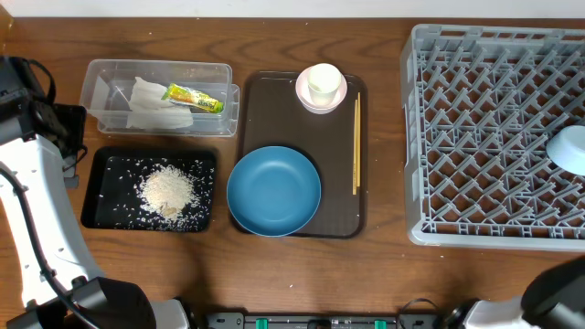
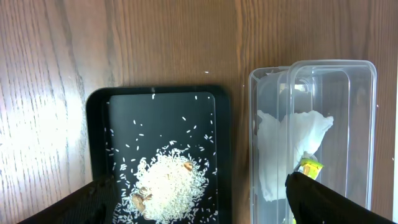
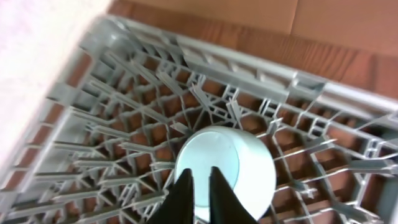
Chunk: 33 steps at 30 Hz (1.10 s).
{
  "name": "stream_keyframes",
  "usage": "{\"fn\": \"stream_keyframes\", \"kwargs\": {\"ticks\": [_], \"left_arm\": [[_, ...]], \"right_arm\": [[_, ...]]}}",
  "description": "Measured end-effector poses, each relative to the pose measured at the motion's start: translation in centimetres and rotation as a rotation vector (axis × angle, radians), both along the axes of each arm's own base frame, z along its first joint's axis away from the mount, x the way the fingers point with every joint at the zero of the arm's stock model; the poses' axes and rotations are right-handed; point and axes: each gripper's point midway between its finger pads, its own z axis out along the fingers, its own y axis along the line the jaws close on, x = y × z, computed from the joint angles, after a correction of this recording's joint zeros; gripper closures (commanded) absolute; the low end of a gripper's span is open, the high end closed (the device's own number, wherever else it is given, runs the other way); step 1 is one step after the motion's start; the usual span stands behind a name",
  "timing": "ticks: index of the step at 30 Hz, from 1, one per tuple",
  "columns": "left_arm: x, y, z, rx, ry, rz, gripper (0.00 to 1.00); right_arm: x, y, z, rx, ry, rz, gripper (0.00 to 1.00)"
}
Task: Sort waste into correct bins and load items into the dishwasher rack
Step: 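Set the bowl at the rack's right edge and open the right gripper, then reach the right gripper to the white cup on the pink dish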
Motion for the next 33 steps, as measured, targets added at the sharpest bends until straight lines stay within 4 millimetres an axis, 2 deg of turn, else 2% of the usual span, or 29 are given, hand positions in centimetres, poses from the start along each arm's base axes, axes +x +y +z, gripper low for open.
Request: {"fn": "stream_keyframes", "kwargs": {"ticks": [3,6,8,11,16,20,24,27,28,29,31,33], "left_arm": [[0.0,0.0,0.0,0.000,0.000,0.000,0.11],[0.0,0.0,0.0,0.000,0.000,0.000,0.11],[0.0,0.0,0.0,0.000,0.000,0.000,0.11],[0.0,0.0,0.0,0.001,0.000,0.000,0.11],[0.0,0.0,0.0,0.001,0.000,0.000,0.11],[0.0,0.0,0.0,0.000,0.000,0.000,0.11],[0.0,0.0,0.0,0.000,0.000,0.000,0.11],[0.0,0.0,0.0,0.001,0.000,0.000,0.11],[0.0,0.0,0.0,0.000,0.000,0.000,0.11],[0.0,0.0,0.0,0.001,0.000,0.000,0.11],[0.0,0.0,0.0,0.001,0.000,0.000,0.11],[0.0,0.0,0.0,0.001,0.000,0.000,0.11]], "right_arm": [[1.0,-0.3,-4.3,0.063,0.064,0.021,0.93],[1.7,0.3,-8.9,0.142,0.139,0.084,0.94],[1.4,0.8,-10.7,0.182,0.181,0.106,0.97],[0.7,1.4,-11.6,0.213,0.225,0.108,0.97],[-1.0,1.6,-11.1,0.212,0.273,0.065,0.96],[-0.7,2.0,-8.1,0.190,0.200,0.079,0.95],[1.0,5.4,-1.7,0.222,-0.022,0.216,0.91],[3.2,9.2,4.7,0.240,-0.263,0.412,0.85],[3.8,10.6,6.8,0.238,-0.334,0.491,0.80],[4.3,12.1,8.2,0.240,-0.386,0.562,0.69],[5.3,15.5,10.0,0.250,-0.443,0.699,0.55],[6.4,20.6,10.5,0.266,-0.447,0.866,0.51]]}}
